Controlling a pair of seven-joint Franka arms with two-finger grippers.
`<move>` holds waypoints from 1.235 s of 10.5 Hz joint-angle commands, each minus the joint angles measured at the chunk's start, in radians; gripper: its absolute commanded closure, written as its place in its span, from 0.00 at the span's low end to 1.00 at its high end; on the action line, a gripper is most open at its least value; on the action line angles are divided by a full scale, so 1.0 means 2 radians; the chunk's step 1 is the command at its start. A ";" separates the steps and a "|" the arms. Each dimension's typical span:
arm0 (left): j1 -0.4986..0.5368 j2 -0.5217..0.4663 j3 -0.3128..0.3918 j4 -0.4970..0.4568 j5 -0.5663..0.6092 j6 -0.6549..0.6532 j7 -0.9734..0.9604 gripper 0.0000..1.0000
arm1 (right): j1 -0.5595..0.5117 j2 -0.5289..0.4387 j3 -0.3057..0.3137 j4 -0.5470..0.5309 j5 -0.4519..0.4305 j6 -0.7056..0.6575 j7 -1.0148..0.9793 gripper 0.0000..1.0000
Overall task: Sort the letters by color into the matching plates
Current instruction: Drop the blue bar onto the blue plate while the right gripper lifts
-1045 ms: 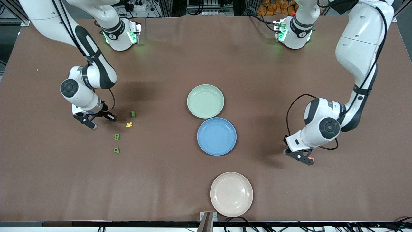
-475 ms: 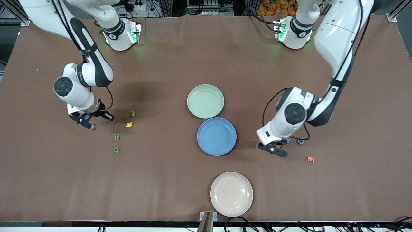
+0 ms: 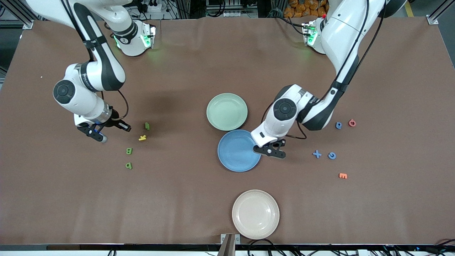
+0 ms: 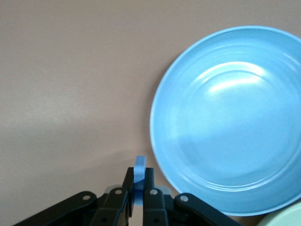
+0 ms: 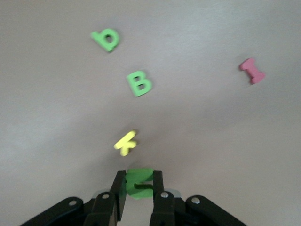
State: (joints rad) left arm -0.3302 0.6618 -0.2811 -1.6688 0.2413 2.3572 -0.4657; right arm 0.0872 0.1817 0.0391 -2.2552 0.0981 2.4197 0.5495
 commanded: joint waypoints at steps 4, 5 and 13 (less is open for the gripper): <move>-0.053 0.036 0.004 0.054 -0.041 -0.001 -0.058 1.00 | 0.050 -0.003 0.066 0.035 0.005 -0.015 0.135 1.00; -0.062 0.037 0.005 0.057 -0.041 -0.001 -0.064 1.00 | 0.069 0.001 0.066 0.038 0.005 -0.015 0.156 1.00; -0.023 0.027 0.014 0.056 -0.011 -0.001 -0.009 0.00 | 0.185 0.063 0.066 0.106 -0.006 -0.007 0.331 1.00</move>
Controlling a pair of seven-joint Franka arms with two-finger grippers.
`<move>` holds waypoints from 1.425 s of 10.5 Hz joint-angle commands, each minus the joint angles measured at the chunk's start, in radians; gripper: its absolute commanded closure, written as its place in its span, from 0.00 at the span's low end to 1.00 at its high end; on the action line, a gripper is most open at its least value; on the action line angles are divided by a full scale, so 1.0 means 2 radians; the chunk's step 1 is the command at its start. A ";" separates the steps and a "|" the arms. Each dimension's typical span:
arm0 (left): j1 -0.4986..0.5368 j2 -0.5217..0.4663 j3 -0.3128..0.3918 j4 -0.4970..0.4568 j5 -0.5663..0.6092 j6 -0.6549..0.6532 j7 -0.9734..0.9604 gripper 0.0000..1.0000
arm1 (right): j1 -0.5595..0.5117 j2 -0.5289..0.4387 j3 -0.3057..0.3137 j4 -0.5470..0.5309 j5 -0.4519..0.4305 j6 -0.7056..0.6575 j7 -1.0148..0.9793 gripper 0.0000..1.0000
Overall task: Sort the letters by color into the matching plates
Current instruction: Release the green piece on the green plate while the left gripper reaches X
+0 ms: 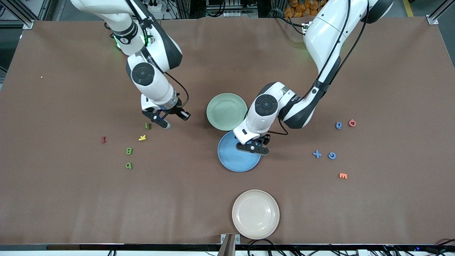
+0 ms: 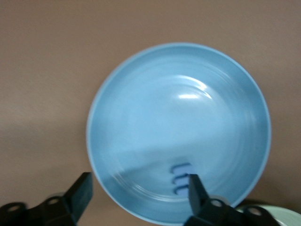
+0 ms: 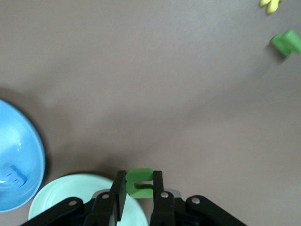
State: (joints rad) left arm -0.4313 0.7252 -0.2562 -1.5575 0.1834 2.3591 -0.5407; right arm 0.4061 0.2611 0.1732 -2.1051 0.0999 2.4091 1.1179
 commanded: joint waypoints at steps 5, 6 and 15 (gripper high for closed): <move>0.106 -0.010 0.002 -0.007 0.019 -0.053 0.160 0.00 | 0.068 0.091 -0.001 0.085 -0.086 0.002 0.169 1.00; 0.118 -0.014 0.002 -0.017 0.019 -0.061 0.194 0.00 | 0.068 0.098 -0.001 0.091 -0.087 0.002 0.170 1.00; 0.186 -0.047 -0.005 -0.084 0.061 -0.053 0.374 0.00 | 0.119 0.133 -0.001 0.116 -0.090 0.003 0.169 1.00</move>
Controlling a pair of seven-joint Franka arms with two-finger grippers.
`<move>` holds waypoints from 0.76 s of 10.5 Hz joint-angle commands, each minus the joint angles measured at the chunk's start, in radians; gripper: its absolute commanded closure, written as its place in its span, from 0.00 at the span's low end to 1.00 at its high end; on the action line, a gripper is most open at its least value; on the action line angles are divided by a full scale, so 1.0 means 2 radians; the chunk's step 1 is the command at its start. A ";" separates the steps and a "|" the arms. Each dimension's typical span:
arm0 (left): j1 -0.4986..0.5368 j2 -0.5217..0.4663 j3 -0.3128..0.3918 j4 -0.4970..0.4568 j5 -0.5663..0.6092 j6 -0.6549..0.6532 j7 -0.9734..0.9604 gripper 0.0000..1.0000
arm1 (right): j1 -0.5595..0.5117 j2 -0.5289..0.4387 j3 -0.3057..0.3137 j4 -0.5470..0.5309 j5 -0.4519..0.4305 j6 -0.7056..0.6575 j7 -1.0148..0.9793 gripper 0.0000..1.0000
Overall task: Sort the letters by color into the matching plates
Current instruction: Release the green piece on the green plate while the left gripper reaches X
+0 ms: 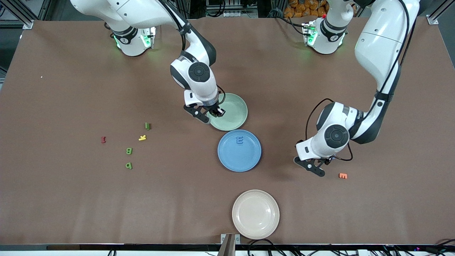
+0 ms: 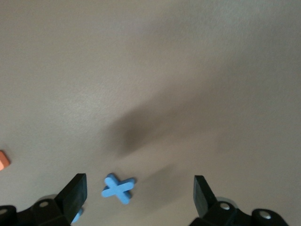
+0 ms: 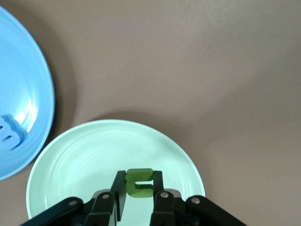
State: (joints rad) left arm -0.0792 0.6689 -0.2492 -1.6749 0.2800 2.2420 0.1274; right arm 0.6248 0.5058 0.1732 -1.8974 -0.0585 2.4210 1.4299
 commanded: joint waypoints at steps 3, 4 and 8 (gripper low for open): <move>0.010 -0.019 -0.007 -0.041 0.015 0.019 0.098 0.00 | 0.025 0.012 0.006 0.014 -0.011 -0.007 0.014 1.00; 0.011 -0.020 -0.007 -0.050 0.017 0.033 0.108 0.00 | 0.026 0.013 0.008 0.013 -0.011 -0.007 0.014 1.00; 0.040 -0.021 -0.007 -0.096 0.043 0.099 0.113 0.00 | 0.035 0.018 0.015 0.013 -0.011 -0.010 0.011 0.87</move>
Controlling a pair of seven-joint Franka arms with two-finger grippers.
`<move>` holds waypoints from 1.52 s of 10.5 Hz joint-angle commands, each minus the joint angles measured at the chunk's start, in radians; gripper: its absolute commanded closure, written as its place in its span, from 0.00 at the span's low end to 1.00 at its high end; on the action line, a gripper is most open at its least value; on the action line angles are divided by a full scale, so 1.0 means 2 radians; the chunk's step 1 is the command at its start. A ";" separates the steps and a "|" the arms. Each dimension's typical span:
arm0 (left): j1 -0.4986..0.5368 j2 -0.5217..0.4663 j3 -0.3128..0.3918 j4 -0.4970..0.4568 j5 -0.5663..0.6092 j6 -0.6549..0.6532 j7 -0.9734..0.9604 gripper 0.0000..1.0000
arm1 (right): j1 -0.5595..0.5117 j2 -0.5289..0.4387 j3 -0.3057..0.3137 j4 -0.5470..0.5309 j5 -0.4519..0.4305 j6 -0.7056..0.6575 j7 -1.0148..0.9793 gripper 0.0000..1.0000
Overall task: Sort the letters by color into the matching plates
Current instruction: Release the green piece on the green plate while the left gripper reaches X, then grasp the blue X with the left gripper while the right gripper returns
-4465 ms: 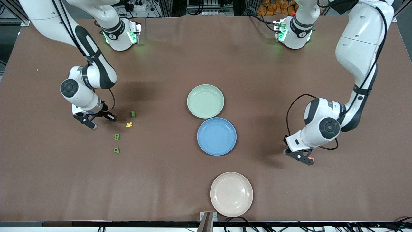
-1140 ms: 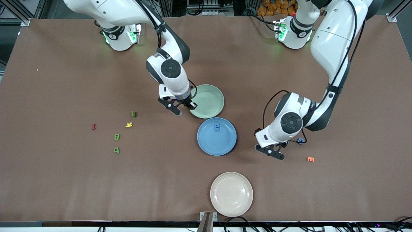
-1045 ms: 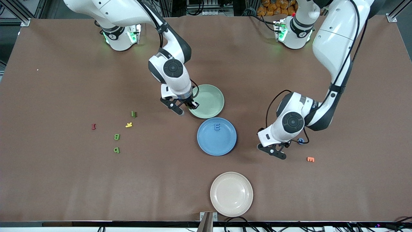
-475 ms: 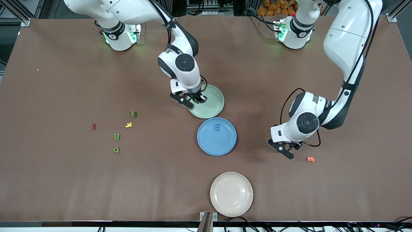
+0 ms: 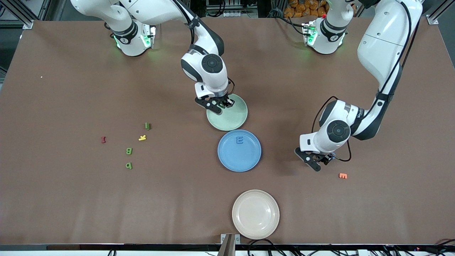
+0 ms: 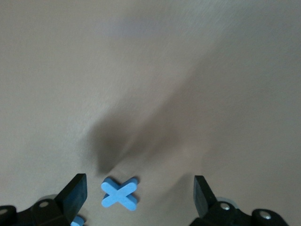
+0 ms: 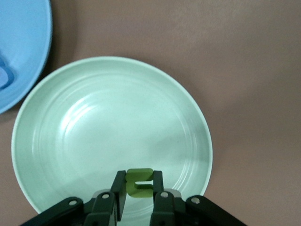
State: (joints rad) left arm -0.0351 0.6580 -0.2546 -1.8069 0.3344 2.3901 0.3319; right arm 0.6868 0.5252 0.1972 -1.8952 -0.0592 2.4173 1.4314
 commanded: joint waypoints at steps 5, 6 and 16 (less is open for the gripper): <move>0.027 -0.011 -0.005 -0.029 0.016 0.025 0.038 0.00 | 0.001 0.007 0.011 0.012 -0.011 -0.015 0.020 0.00; 0.027 -0.010 -0.005 -0.029 0.016 0.025 0.044 0.00 | 0.000 0.006 0.011 0.013 -0.011 -0.022 0.020 0.00; 0.028 -0.007 -0.005 -0.037 0.015 0.025 0.038 0.58 | -0.233 -0.105 0.130 0.010 -0.015 -0.235 -0.210 0.00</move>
State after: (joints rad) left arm 0.0058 0.6578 -0.2561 -1.8541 0.3393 2.4288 0.4125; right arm 0.3596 0.3812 0.3595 -1.8499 -0.0746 2.0513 1.1533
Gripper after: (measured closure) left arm 0.026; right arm 0.000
